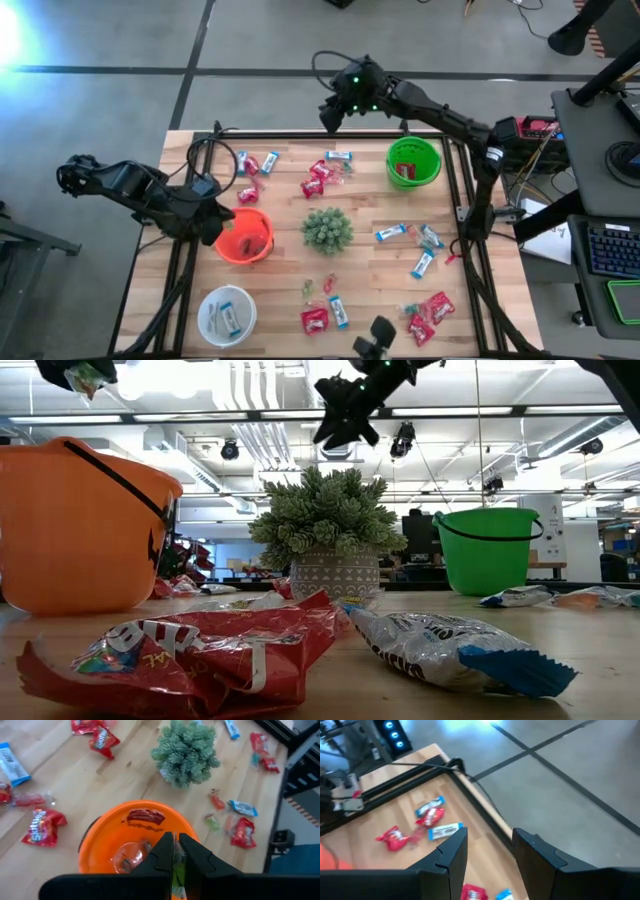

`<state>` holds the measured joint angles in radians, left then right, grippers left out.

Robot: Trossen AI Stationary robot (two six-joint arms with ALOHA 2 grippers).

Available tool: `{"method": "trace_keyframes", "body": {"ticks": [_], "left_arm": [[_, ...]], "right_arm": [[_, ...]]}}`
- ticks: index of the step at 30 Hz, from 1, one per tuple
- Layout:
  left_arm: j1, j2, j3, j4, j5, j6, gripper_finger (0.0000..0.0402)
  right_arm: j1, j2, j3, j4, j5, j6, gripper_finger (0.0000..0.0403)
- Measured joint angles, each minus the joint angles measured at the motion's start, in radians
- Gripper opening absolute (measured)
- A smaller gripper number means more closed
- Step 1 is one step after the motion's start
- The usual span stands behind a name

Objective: Sort candy
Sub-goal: Put the green gummy into the orange bucket, then put the white chocolate into the white bucket

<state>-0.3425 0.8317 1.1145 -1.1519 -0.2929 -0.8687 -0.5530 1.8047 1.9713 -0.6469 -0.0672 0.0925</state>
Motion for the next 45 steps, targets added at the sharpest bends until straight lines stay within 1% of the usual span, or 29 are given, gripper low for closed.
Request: {"method": "trace_keyframes", "body": {"ticks": [5,11,15,22,28,33,35,39,43,45], "left_arm": [[0.009,0.001,-0.048,-0.032,-0.014,-0.011,0.0000],[0.026,-0.010,-0.122,0.008,-0.014,-0.031,0.0005],[0.026,-0.005,-0.131,0.044,-0.007,-0.031,0.0022],[0.026,0.012,-0.131,0.056,0.047,-0.031,0.0061],[0.026,0.014,-0.131,0.054,0.045,-0.003,0.0093],[0.027,0.012,-0.130,0.028,0.041,0.000,0.0107],[0.030,0.013,-0.130,0.005,0.025,0.013,0.0108],[0.060,0.007,-0.130,-0.046,-0.048,0.028,0.0103],[0.153,0.003,-0.118,-0.097,-0.112,0.029,0.0097],[0.227,0.003,-0.113,-0.106,-0.143,0.046,0.0094]], "right_arm": [[-0.033,0.002,0.000,0.019,-0.044,0.001,0.0144],[-0.035,0.003,0.000,0.051,-0.046,-0.009,0.0146],[-0.035,0.003,0.000,0.054,-0.046,-0.016,0.0144],[-0.035,0.003,0.000,0.054,-0.045,-0.017,0.0146],[-0.035,0.004,0.000,0.054,-0.045,-0.016,0.0148],[-0.035,0.004,0.000,0.054,-0.045,-0.016,0.0146],[-0.035,0.004,0.000,0.054,-0.048,-0.015,0.0146],[-0.035,0.015,0.000,0.054,-0.116,-0.015,0.0150],[-0.034,0.036,0.000,0.055,-0.124,-0.018,0.0152],[-0.035,0.044,0.000,0.060,-0.124,-0.027,0.0153]]}}
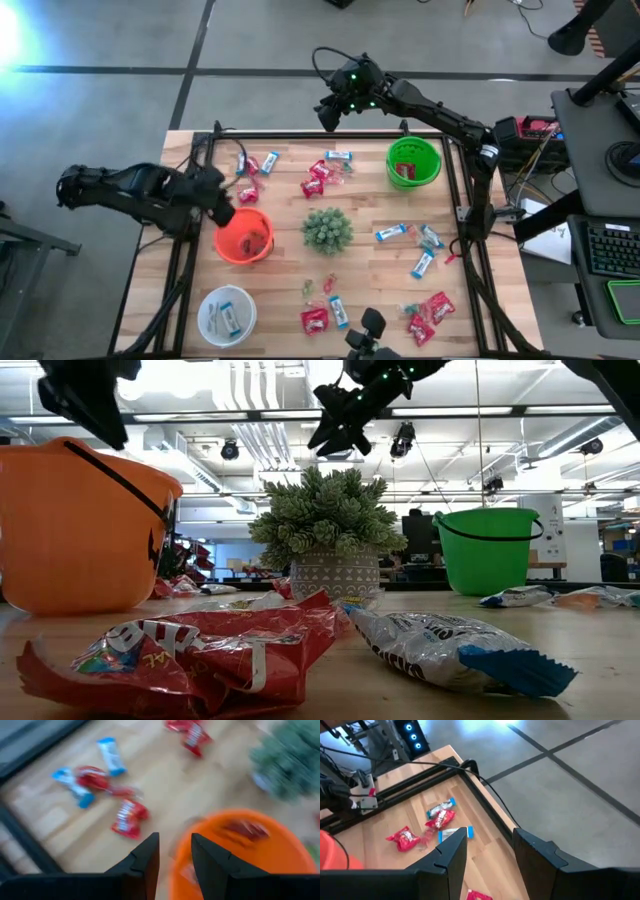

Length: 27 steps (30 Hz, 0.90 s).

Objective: Sort candy
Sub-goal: Put the white chocolate into the white bucket

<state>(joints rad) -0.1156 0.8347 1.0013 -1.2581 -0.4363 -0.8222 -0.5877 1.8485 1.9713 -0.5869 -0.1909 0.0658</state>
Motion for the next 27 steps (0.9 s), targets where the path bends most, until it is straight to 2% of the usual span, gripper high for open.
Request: {"method": "trace_keyframes", "body": {"ticks": [5,9,13,16,23,25,27], "left_arm": [[0.246,0.013,0.005,0.031,0.016,0.150,0.0093],[0.455,0.046,0.013,0.148,0.065,0.321,0.0093],[0.638,0.093,0.039,0.303,0.240,0.491,0.0093],[0.752,0.155,0.087,0.321,0.400,0.563,0.0093],[0.891,0.371,0.261,0.213,0.547,0.639,0.0101],[0.893,0.438,0.328,0.167,0.554,0.659,0.0111],[0.890,0.497,0.395,0.129,0.515,0.705,0.0119]], "right_arm": [[0.000,0.018,0.000,-0.002,0.000,-0.025,0.0153],[0.000,0.020,0.000,0.000,0.000,-0.054,0.0153],[0.000,0.020,0.000,0.001,0.000,-0.060,0.0153],[0.000,0.020,0.000,-0.003,0.000,-0.063,0.0153],[-0.001,0.020,0.000,-0.036,0.000,-0.066,0.0153],[-0.002,0.020,0.000,-0.041,0.000,-0.067,0.0153],[-0.004,0.020,0.000,-0.045,0.000,-0.075,0.0153]]}}
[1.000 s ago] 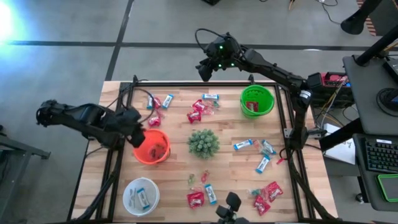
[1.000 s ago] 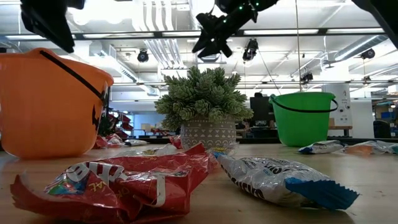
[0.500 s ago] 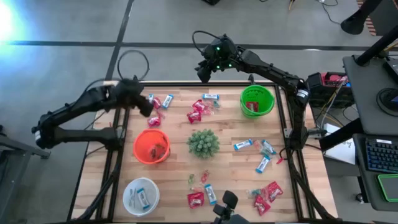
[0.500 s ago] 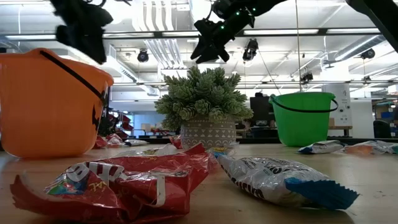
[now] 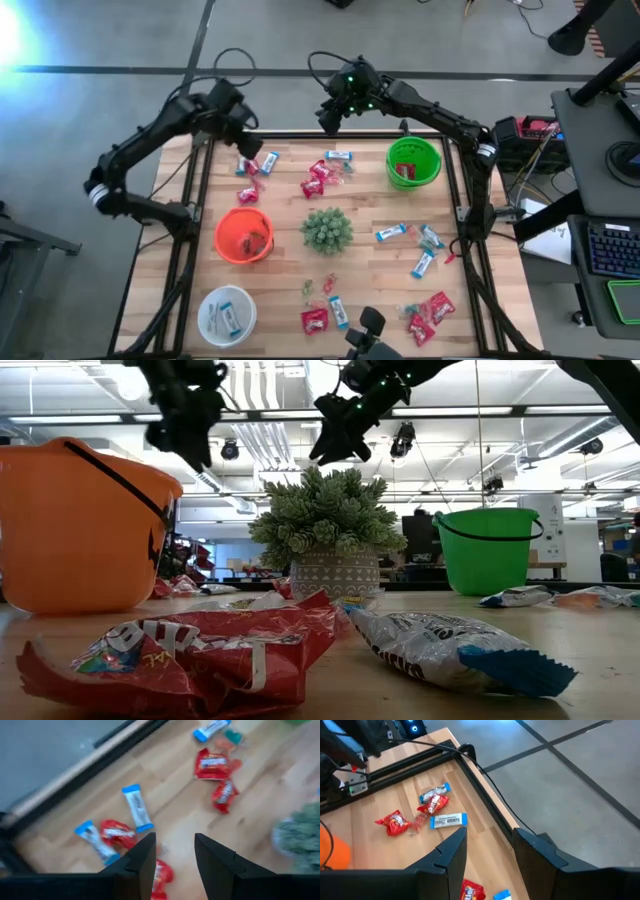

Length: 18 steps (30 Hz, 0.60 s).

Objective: Sort candy
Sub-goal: Put the white chocolate into the white bucket

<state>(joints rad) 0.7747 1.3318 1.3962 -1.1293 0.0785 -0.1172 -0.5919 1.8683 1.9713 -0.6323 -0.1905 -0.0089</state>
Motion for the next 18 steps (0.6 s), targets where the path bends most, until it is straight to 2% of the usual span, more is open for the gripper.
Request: {"method": "trace_keyframes", "body": {"ticks": [3,10,15,18], "left_arm": [[-0.004,0.068,0.096,-0.020,-0.052,0.064,0.0123],[0.000,0.191,0.291,-0.148,-0.093,0.164,0.0124],[0.013,0.279,0.366,-0.321,-0.098,0.207,0.0124],[0.015,0.308,0.365,-0.347,-0.112,0.218,0.0124]], "right_arm": [[-0.002,-0.001,0.000,0.000,0.000,-0.005,0.0153],[-0.005,-0.001,0.000,0.000,0.000,-0.005,0.0153],[-0.005,-0.001,0.000,0.000,0.000,-0.018,0.0153],[-0.006,-0.001,0.000,0.000,0.000,-0.019,0.0153]]}}
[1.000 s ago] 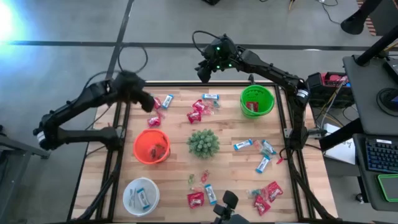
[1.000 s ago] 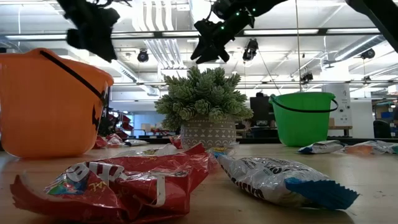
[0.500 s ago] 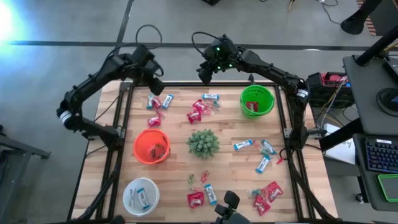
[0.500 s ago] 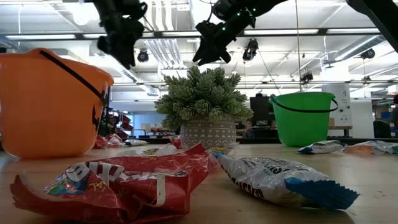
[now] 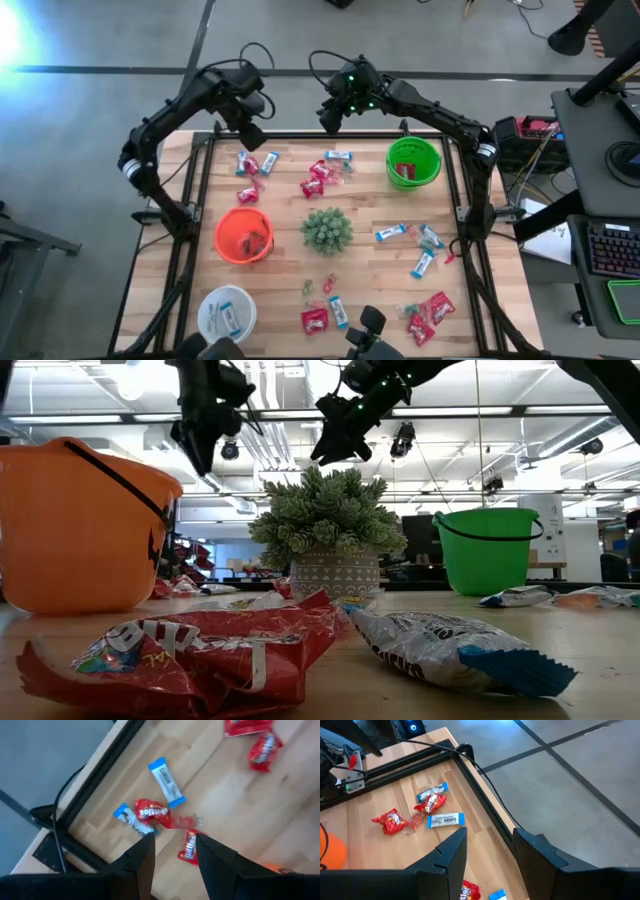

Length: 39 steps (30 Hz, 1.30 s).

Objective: Sort candy
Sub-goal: Put the white chocolate into the white bucket

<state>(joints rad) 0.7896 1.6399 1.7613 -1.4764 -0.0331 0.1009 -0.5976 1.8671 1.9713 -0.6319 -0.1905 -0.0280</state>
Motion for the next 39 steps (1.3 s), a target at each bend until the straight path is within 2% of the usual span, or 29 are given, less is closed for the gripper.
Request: {"method": "trace_keyframes", "body": {"ticks": [3,7,17,21,28,34,39], "left_arm": [[0.000,0.011,-0.026,0.042,-0.056,-0.028,0.0124],[0.000,0.032,-0.071,0.132,-0.055,-0.060,0.0124],[-0.003,0.028,-0.272,0.376,0.018,-0.254,0.0124],[-0.013,0.028,-0.368,0.463,0.019,-0.279,0.0124],[-0.023,0.028,-0.493,0.499,0.044,-0.383,0.0124],[-0.029,0.028,-0.543,0.532,0.046,-0.412,0.0124],[-0.030,0.028,-0.567,0.578,0.046,-0.511,0.0124]], "right_arm": [[0.000,0.000,0.000,-0.001,0.000,-0.001,0.0153],[0.000,0.000,0.000,-0.022,0.000,-0.015,0.0153],[0.000,-0.001,0.000,-0.094,0.000,-0.025,0.0153],[0.000,-0.001,0.000,-0.121,0.000,-0.021,0.0153],[0.000,-0.001,0.000,-0.159,0.000,-0.013,0.0153],[0.000,-0.001,0.000,-0.158,0.000,-0.008,0.0153],[0.000,-0.001,0.000,-0.156,0.000,-0.006,0.0153]]}}
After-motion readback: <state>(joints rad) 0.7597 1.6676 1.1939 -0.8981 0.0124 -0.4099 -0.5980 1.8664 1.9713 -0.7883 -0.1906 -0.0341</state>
